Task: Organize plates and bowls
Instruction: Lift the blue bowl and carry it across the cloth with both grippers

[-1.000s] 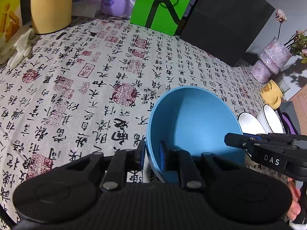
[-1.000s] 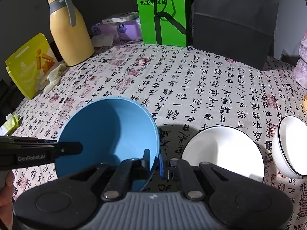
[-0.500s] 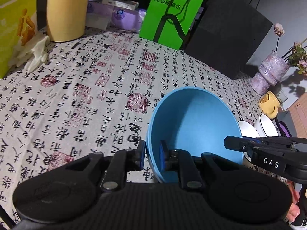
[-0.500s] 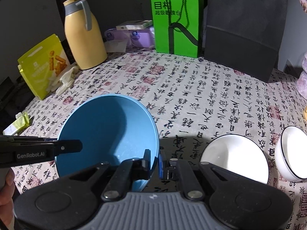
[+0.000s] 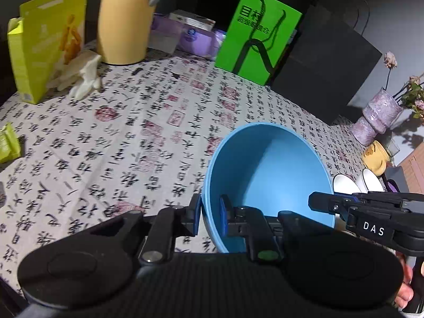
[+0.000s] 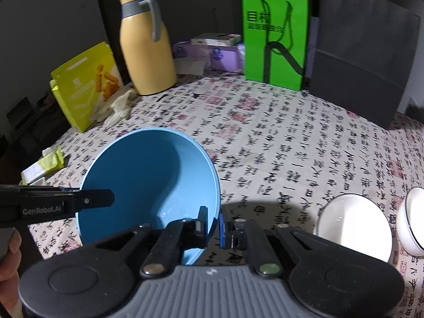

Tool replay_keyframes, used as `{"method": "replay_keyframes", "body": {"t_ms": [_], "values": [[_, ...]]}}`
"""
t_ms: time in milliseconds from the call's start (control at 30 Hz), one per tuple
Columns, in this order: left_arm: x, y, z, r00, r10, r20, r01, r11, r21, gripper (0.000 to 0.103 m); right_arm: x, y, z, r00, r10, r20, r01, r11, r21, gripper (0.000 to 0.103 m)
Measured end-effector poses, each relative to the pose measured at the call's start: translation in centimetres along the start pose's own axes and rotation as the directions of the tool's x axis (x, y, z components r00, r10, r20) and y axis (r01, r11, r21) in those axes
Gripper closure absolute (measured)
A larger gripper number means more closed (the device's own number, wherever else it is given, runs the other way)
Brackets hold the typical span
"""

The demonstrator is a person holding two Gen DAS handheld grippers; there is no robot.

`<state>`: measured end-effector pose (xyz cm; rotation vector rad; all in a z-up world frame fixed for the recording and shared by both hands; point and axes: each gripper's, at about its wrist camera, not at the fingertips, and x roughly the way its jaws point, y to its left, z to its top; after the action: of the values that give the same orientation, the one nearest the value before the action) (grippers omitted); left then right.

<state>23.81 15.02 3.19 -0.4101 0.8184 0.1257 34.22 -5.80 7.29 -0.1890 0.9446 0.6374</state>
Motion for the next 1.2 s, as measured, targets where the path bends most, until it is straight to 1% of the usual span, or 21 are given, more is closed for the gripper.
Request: {"method": "replay_keyframes", "body": {"t_ms": [400,633,1000,1200], "values": [[-3.6,4.4,-2.0,0.999,0.035,0.030,-0.034,0.998,-0.058,0.088,0.0,5.0,-0.7,0.998,0.062,-0.027,-0.063,0.995,-0.073,0.094],[-4.8,6.4,-3.1,0.998,0.058,0.025,-0.055,0.995,-0.089,0.087,0.6,7.2,-1.2,0.993,0.094,-0.065,-0.100,0.991,-0.088,0.094],[-5.3,9.1,-4.6,0.996,0.088,-0.002,-0.088,0.987,-0.131,0.087,2.3,10.0,-1.8,0.986,0.122,-0.115,-0.135,0.984,-0.116,0.094],[-5.2,10.2,-5.2,0.996,0.086,-0.024,-0.089,0.985,-0.145,0.087,3.1,10.9,-2.2,0.981,0.128,-0.147,-0.147,0.982,-0.122,0.094]]}}
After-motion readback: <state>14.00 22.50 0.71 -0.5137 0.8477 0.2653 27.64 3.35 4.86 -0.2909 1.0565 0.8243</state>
